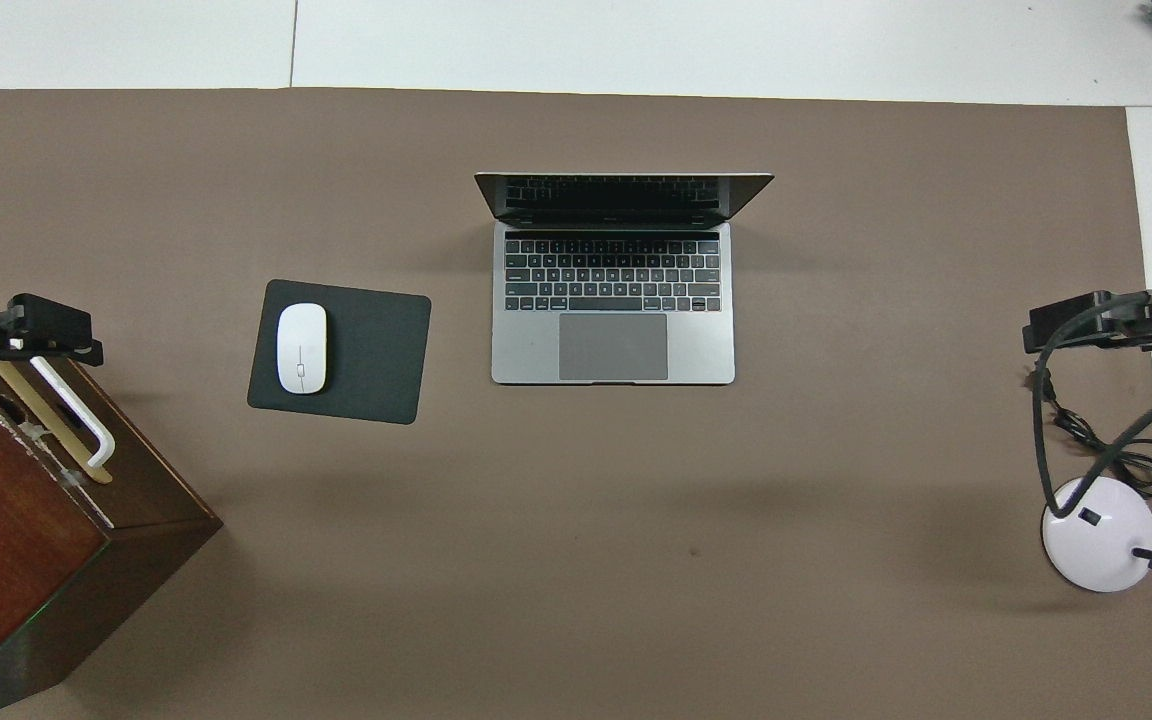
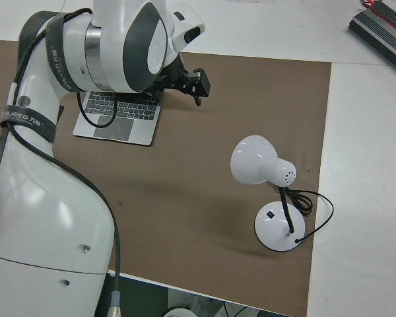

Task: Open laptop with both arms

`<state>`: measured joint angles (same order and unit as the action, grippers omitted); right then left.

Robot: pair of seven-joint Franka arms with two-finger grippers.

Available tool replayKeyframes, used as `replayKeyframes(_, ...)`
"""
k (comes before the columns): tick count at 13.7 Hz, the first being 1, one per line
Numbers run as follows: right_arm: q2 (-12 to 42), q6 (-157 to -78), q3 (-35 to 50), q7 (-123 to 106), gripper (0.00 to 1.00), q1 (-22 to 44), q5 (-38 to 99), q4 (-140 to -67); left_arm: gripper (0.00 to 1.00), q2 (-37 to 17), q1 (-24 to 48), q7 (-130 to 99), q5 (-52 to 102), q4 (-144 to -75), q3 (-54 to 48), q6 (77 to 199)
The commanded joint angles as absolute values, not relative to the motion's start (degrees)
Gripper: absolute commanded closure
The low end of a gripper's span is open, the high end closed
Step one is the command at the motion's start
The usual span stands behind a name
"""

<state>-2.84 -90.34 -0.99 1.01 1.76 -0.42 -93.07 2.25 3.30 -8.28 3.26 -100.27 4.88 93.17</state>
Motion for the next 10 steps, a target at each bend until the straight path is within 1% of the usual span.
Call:
replayKeyframes(1, -2.6, -89.5, -0.4, 0.3, 0.00, 1.1, -0.6, -92.3, 0.00, 1.6, 4.3, -7.6, 2.3, -100.3, 5.5, 94.7)
replayKeyframes(10, -2.8, -89.9, -0.4, -0.1, 0.00, 1.1, -0.5, -92.7, 0.00, 1.5, 5.2, -7.8, 2.5, -100.2, 5.7, 95.1)
